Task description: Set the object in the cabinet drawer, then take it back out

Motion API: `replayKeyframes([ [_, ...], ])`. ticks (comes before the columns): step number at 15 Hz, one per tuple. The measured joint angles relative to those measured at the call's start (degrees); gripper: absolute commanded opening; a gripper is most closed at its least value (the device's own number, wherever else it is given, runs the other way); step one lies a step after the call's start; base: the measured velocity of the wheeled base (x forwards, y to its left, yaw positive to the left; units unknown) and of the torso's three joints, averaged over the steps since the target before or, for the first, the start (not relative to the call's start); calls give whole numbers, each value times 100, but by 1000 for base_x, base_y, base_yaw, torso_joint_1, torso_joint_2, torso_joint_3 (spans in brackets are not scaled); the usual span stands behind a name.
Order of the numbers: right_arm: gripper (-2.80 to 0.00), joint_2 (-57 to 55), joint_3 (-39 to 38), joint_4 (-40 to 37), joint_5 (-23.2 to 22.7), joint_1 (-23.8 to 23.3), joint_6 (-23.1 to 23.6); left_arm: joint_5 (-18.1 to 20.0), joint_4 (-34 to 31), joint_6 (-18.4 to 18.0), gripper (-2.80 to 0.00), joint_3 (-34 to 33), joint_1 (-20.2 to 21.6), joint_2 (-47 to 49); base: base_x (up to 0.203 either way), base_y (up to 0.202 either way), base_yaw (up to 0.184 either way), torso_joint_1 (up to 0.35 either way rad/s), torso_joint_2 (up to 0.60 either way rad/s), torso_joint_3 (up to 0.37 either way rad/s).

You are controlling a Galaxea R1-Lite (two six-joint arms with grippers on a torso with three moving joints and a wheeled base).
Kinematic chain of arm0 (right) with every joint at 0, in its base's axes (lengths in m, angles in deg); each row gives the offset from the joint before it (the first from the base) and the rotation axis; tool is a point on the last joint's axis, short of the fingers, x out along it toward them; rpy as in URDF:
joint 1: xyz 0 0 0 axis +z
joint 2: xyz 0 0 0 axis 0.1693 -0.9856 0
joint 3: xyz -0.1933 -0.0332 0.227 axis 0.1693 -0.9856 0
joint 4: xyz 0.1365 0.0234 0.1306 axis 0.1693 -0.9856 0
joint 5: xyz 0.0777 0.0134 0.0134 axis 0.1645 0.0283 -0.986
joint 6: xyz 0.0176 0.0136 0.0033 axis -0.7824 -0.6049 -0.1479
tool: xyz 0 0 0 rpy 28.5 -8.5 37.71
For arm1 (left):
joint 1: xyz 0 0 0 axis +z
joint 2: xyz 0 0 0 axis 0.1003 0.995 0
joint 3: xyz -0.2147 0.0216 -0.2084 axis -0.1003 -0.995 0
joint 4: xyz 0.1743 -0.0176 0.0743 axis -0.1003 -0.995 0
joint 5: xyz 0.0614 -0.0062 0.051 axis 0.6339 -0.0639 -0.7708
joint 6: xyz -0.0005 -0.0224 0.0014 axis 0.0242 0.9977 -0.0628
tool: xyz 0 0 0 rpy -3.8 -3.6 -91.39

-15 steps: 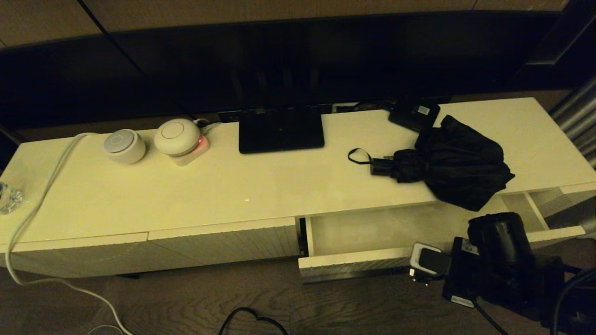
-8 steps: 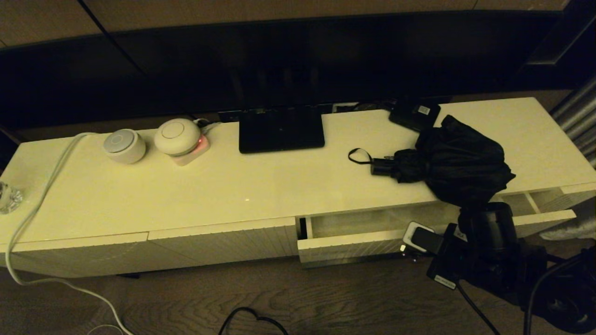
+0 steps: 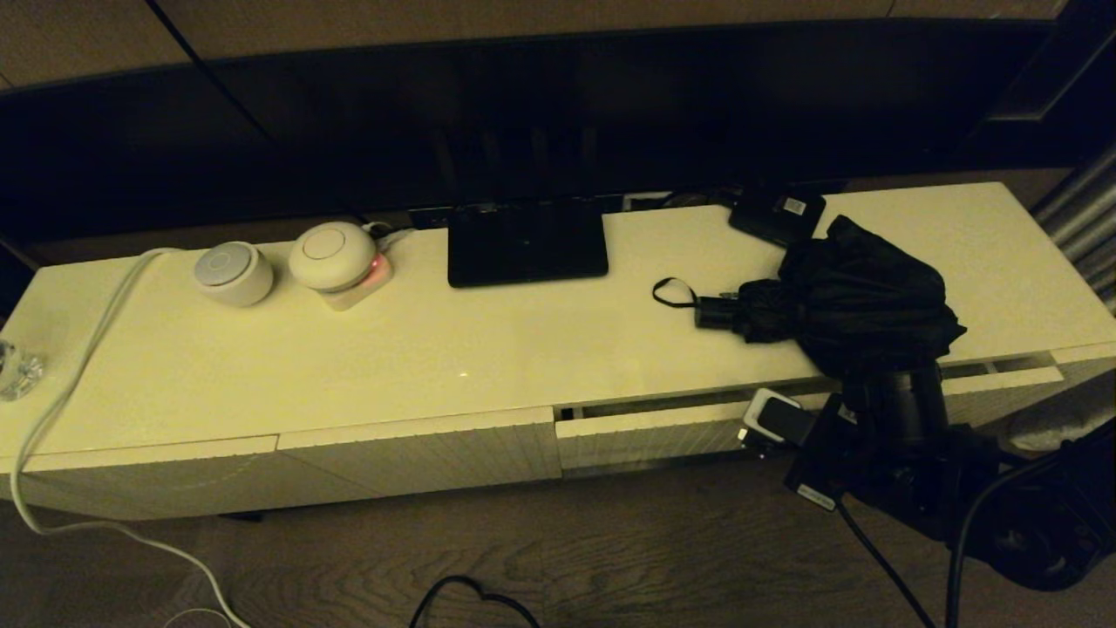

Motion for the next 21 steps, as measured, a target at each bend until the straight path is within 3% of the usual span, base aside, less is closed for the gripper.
replayKeyframes([
  [13,-280,11,346,4,250,-27,4,0,0,4,-280,0,0,0,0,0,0,0,0,0],
  [21,-280,2474,-793,-1524,245,157,-100,0,0,-1,-280,0,0,0,0,0,0,0,0,0],
])
